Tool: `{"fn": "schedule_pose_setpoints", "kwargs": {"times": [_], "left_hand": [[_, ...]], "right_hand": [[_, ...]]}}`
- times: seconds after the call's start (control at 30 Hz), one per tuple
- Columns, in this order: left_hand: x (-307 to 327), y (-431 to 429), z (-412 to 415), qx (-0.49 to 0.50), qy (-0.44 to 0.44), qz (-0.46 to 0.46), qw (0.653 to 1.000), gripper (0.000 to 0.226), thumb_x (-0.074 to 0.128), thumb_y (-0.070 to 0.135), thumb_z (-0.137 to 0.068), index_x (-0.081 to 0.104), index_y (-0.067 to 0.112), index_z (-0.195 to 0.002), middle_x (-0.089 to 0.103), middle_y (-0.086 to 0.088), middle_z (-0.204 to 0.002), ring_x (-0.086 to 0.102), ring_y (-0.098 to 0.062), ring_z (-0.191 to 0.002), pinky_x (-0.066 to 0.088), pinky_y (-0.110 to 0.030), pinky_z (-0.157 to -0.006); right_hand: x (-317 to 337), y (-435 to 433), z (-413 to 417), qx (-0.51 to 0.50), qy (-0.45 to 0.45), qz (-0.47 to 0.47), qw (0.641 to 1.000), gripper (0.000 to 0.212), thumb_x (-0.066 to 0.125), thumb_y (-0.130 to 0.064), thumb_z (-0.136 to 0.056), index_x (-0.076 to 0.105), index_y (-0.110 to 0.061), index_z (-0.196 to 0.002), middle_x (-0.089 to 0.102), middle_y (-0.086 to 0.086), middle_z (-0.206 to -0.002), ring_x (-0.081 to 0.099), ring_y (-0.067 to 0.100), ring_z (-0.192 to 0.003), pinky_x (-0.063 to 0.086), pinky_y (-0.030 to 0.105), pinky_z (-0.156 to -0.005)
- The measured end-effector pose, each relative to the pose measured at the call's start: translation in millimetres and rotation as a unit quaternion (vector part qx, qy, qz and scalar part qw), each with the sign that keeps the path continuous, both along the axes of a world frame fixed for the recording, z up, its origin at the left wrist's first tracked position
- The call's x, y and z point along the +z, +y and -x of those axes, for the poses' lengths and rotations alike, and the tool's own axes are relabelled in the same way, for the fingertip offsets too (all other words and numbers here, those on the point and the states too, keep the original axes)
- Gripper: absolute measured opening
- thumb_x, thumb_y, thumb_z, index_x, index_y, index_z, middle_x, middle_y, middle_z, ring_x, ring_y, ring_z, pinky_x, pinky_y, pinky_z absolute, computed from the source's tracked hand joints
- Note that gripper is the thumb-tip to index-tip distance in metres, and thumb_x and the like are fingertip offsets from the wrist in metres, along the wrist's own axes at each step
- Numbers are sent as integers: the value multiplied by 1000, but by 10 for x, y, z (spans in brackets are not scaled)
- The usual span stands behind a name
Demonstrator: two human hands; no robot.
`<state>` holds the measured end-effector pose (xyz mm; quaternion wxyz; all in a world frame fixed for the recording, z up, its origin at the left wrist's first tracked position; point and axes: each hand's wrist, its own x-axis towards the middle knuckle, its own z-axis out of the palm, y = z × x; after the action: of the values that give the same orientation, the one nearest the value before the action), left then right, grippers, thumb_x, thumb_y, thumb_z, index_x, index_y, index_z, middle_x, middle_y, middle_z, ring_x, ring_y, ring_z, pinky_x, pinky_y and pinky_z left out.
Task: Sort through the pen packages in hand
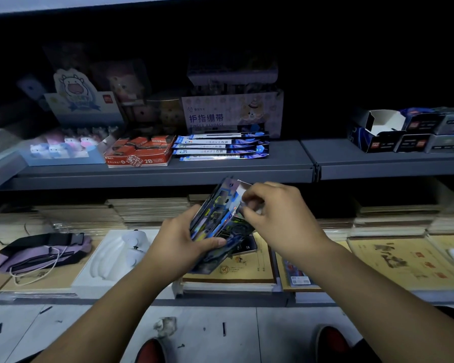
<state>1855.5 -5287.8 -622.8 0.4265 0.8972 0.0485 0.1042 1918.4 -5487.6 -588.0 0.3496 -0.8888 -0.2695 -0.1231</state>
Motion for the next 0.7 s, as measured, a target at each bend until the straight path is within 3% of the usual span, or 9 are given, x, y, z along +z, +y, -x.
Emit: {"fn": "schedule_pose_setpoints", "kwargs": {"times": [0.13,0.33,0.47,0.57,0.7], "left_hand": [[3,-7,4,-12,2,-8,1000,49,89,34,-74,66,33,-118,76,20,-99,70,4,-91,59,-33,-86],[13,-18,8,-13,-1,-4,1000,51,89,33,-74,66,35,-119,76,21,-100,70,4,-92,58,-33,-88],[21,-30,8,-8,-2,-2,1000,48,89,33,-74,65,38,-115,76,21,-98,69,6,-90,59,-32,-86],[22,-27,8,-12,0,-6,1000,48,89,34,-74,65,38,-115,76,21,-97,69,6,-89,59,-30,-85],[1,-14,5,-19,8,-20,1000,46,89,35,-74,66,32,-113,76,19,-95,70,3,-87,59,-34,-84]], "right_hand": [[6,-6,7,-10,31,-19,999,12,70,-16,-89,79,-23,-95,72,-9,-85,67,11,-82,58,39,-78],[-9,55,49,-12,7,-12,1000,17,68,-15,-92,81,-25,-91,62,-8,-86,62,14,-79,55,36,-73],[-4,53,50,-24,7,-28,999,19,66,-12,-92,80,-24,-96,66,-6,-87,63,13,-80,55,34,-74],[-2,59,60,-26,29,-33,999,20,65,-11,-92,78,-22,-102,67,-11,-78,60,5,-69,52,27,-69],[-43,70,38,-23,73,-53,996,20,67,-8,-90,78,-23,-98,74,-12,-83,69,3,-75,61,33,-74]]}}
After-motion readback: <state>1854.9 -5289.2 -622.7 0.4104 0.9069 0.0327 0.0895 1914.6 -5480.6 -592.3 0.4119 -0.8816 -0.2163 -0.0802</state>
